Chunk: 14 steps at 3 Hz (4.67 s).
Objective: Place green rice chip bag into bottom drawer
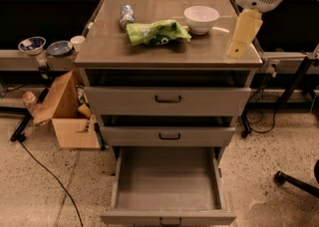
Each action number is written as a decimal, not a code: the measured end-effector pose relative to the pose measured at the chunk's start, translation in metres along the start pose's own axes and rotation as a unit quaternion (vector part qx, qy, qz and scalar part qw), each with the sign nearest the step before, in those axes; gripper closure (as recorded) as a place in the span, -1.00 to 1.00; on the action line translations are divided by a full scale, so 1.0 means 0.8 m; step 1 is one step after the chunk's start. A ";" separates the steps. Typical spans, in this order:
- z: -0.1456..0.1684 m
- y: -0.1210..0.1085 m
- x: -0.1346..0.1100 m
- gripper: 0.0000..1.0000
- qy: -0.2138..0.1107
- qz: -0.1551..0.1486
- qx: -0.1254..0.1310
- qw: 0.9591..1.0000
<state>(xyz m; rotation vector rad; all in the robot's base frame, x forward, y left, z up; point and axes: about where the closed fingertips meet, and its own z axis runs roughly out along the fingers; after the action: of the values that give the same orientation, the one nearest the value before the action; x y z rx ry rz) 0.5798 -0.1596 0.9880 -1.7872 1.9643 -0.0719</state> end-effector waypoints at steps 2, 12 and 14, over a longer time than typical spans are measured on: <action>0.064 -0.039 -0.017 -1.00 0.014 -0.026 -0.021 0.999; 0.254 -0.156 -0.173 -1.00 -0.061 -0.129 -0.047 0.989; 0.288 -0.171 -0.180 -1.00 -0.028 -0.135 0.003 0.990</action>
Offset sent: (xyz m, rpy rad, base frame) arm 0.0543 0.0221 -0.0381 -0.0697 0.0581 0.0519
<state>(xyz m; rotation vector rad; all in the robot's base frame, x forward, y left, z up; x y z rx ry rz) 0.7983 0.0205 0.8776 -2.0179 1.6723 -0.1132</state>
